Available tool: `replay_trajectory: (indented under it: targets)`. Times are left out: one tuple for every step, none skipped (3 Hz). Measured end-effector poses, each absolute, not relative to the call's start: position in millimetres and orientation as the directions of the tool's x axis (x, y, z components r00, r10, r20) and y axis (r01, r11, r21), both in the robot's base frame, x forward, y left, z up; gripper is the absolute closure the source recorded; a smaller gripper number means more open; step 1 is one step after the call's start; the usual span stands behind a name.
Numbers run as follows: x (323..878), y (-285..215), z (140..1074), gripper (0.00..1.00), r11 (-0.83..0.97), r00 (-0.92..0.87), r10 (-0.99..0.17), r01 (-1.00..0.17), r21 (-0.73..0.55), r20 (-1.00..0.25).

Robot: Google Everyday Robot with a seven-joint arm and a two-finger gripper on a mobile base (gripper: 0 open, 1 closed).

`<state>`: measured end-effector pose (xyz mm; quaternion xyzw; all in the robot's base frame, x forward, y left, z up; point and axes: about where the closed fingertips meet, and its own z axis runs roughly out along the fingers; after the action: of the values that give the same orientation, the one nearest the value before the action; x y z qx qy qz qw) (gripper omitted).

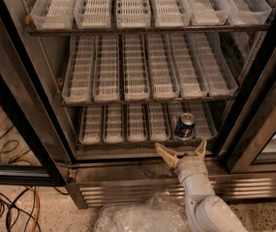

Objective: Pick pepsi can from bottom shelf of fridge

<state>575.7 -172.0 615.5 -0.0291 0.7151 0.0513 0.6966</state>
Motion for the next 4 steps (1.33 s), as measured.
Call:
replay_trajectory:
  targets:
    - [575.7,-172.0,615.5,0.21,0.993,-0.028,0.030,-0.113,0.033,-0.999]
    - [575.7,-172.0,615.5,0.43,0.993,-0.028,0.030,-0.113,0.033,-0.999]
    - [575.7,-172.0,615.5,0.47,0.993,-0.028,0.030,-0.113,0.033,-0.999]
    - [575.9,-171.9,615.4,0.46,0.993,-0.028,0.029,-0.112,0.032,-0.999]
